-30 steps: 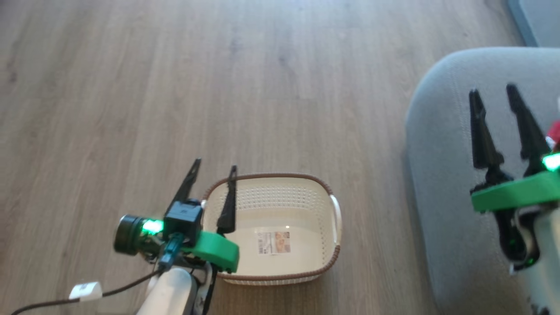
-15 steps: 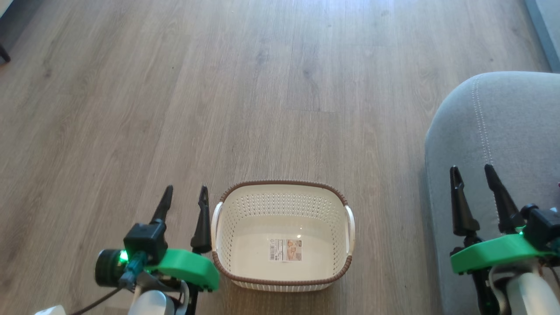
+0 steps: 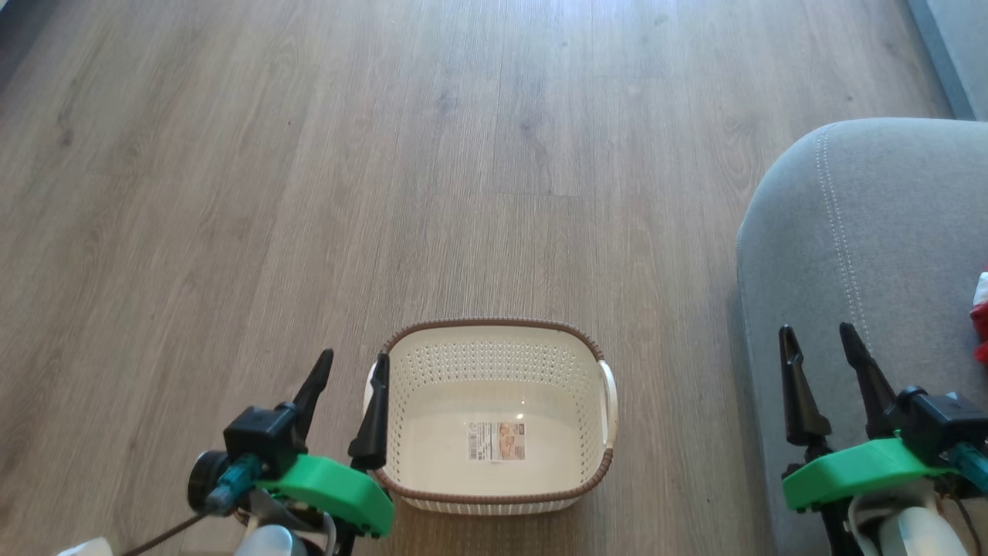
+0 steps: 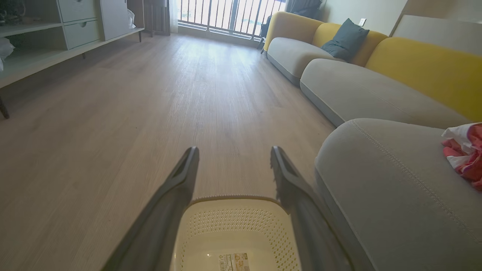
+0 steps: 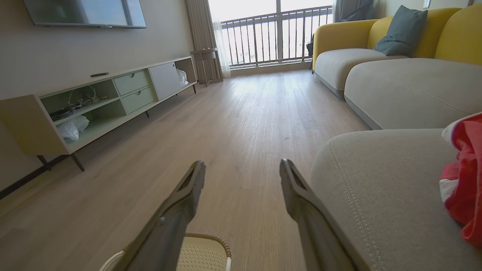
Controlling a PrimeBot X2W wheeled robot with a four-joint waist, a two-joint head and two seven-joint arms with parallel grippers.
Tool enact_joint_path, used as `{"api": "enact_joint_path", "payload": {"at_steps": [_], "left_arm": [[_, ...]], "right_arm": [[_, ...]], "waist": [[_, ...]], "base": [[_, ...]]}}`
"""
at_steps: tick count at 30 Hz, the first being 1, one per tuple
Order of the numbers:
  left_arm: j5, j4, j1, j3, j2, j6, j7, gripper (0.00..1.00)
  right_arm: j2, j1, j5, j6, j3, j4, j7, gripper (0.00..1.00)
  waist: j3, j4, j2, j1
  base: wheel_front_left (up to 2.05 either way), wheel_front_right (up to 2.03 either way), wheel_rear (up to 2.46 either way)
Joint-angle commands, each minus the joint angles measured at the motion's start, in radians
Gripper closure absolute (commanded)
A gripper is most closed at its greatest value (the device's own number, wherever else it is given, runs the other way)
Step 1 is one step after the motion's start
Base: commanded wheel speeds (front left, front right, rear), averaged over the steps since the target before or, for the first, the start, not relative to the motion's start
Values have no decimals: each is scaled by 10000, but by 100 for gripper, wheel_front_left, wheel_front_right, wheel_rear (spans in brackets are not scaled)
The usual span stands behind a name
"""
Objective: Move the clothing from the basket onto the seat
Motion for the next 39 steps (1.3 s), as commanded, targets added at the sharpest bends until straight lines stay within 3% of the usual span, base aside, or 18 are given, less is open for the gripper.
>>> {"api": "enact_joint_path", "payload": {"at_steps": [1, 38, 39], "left_arm": [[180, -389, -279, 310, -14, -17, -51, 0], [-160, -777, -223, 608, -14, 202, -51, 0], [-110, -402, -1, 282, -6, 155, 0, 100]], "right_arm": [[-92, -190, -68, -4, 210, -289, -64, 0], [-172, -310, -1, -4, 101, -218, -64, 0], [0, 0, 26, 0, -98, 65, 0, 100]], "waist": [[8, 0, -1, 1], [89, -142, -1, 1], [89, -142, -1, 1]], "base": [[0, 0, 0], [0, 0, 0], [0, 0, 0]]}}
